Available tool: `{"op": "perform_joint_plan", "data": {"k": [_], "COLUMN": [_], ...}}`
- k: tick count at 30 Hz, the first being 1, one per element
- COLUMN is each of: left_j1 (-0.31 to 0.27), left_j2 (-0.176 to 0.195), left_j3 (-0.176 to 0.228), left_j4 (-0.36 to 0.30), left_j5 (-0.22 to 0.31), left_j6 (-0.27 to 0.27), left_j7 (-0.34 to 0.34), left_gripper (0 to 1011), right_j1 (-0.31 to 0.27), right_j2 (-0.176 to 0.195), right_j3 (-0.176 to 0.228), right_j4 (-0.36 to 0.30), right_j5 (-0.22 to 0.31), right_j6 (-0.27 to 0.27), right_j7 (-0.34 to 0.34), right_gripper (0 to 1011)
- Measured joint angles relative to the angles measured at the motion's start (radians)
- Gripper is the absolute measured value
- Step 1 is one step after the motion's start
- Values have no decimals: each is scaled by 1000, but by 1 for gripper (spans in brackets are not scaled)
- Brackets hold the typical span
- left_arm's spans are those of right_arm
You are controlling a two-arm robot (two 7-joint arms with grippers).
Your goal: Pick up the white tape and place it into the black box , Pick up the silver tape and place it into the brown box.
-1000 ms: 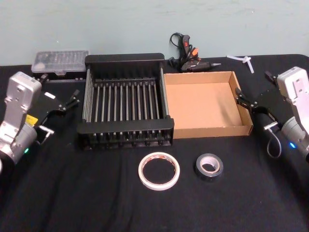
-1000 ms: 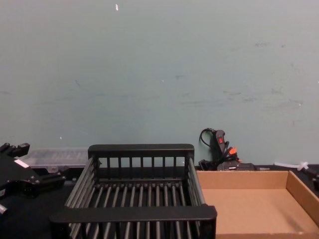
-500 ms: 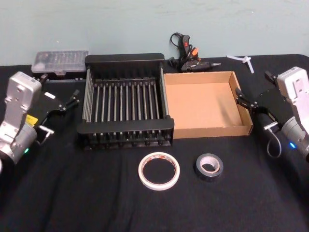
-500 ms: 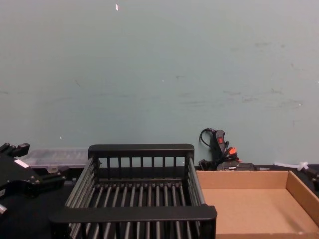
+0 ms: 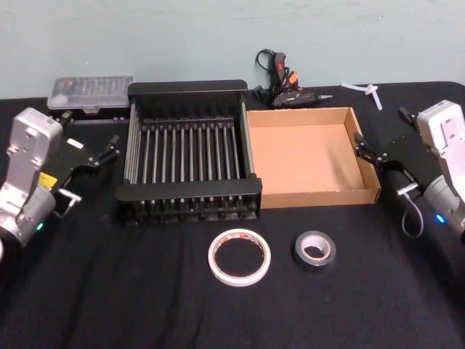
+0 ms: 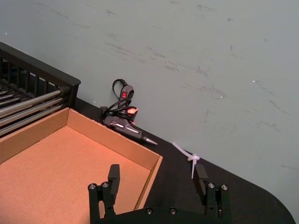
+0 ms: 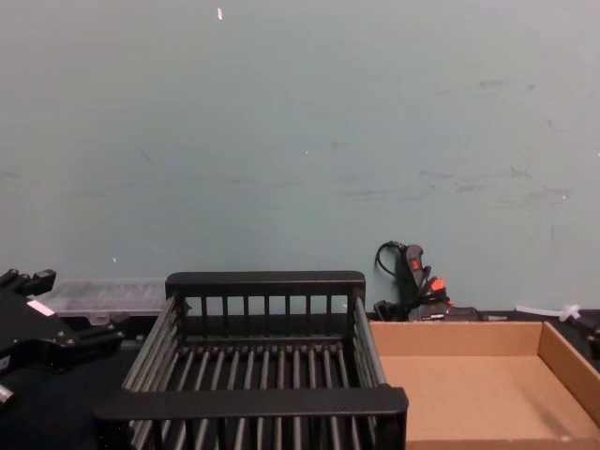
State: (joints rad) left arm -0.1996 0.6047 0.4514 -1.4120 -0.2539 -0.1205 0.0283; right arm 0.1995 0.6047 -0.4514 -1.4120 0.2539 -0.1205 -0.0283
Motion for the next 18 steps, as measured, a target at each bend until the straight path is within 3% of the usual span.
{"op": "perform_joint_plan", "data": {"k": [18], "left_j1": [0], "left_j2": [0], "left_j3": [0], "left_j4": [0], "left_j5": [0], "left_j6": [0], "left_j7": [0], "left_gripper": [1002], "right_j1": [0], "right_j2": [0], "right_j3": [0], "right_j4": [0], "right_j5": [0], "right_j6": [0], "right_j7": [0], "right_gripper": [1000]}}
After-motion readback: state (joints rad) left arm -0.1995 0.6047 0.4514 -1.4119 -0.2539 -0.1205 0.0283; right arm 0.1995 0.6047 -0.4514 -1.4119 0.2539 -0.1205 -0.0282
